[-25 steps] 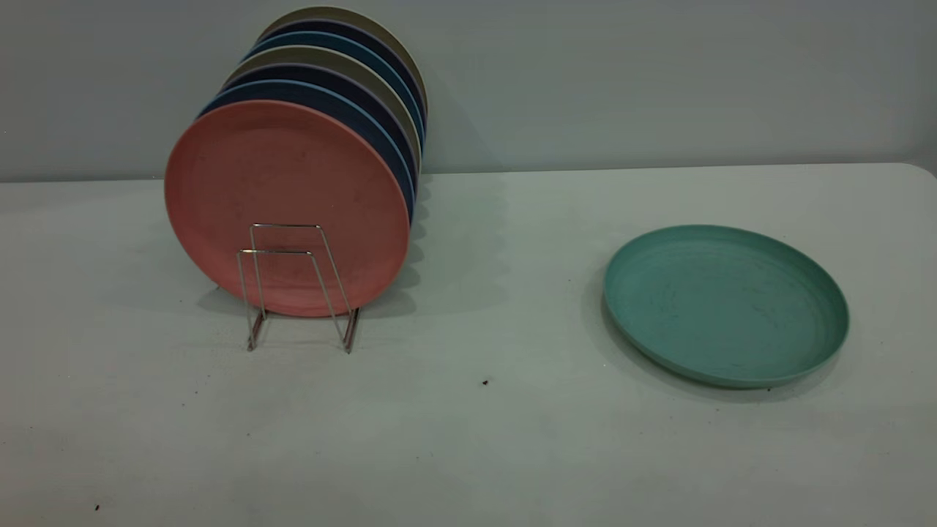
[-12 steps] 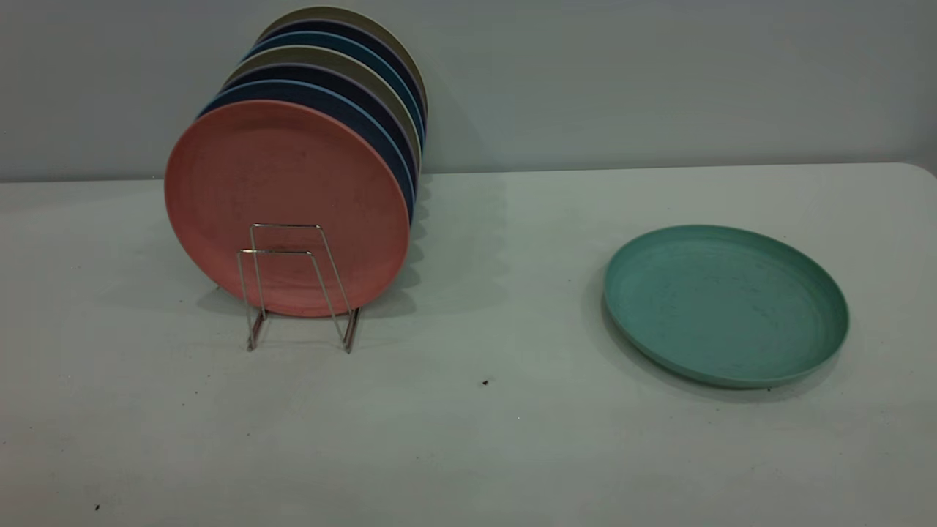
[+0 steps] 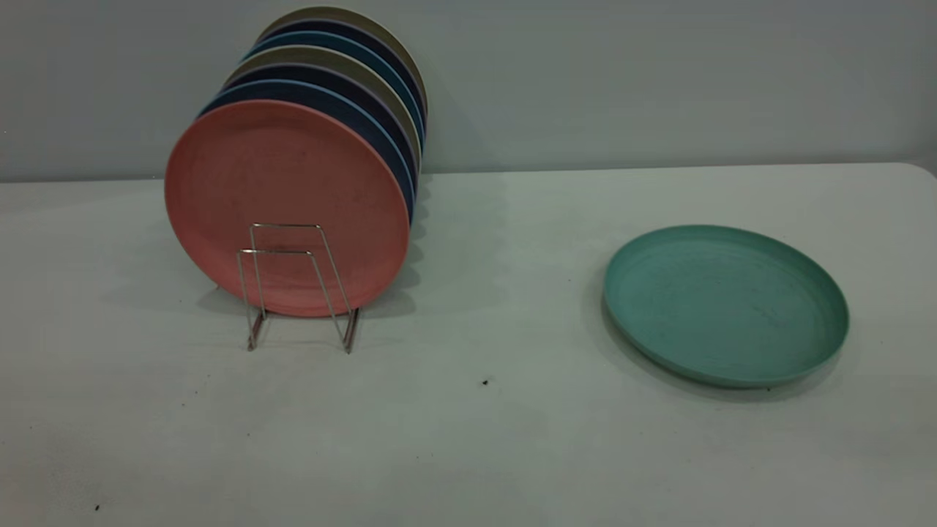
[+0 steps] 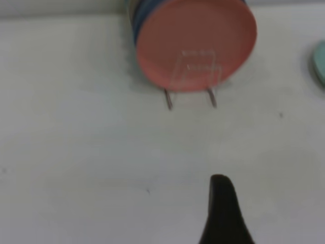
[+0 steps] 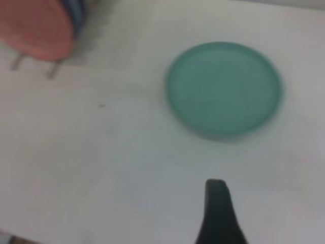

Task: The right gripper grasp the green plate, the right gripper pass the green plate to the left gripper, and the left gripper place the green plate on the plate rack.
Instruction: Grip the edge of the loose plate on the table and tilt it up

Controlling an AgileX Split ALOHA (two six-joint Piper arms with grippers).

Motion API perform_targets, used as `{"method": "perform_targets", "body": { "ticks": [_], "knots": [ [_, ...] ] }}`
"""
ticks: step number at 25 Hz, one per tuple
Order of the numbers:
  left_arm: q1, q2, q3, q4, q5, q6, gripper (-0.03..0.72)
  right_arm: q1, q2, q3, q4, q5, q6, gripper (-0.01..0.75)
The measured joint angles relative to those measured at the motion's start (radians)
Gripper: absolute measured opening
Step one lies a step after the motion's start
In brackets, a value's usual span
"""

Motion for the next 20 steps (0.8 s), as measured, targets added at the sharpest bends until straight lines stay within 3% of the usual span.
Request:
{"method": "perform_targets", "body": {
  "ticks": [10,16,20],
  "knots": [
    [0.0,0.278,0.0,-0.112,-0.018,0.002,0.518,0.0,0.47,0.0,0.383,-0.304,-0.326,0.546],
    [0.0,0.429,0.0,-0.128,-0.032,0.003,0.518,-0.001,0.732,-0.007,0.488,-0.519,-0.352,0.546],
    [0.0,0.497,0.0,-0.13,-0.042,0.003,0.518,-0.04,0.929,-0.083,0.502,-0.547,-0.353,0.546]
  ]
}}
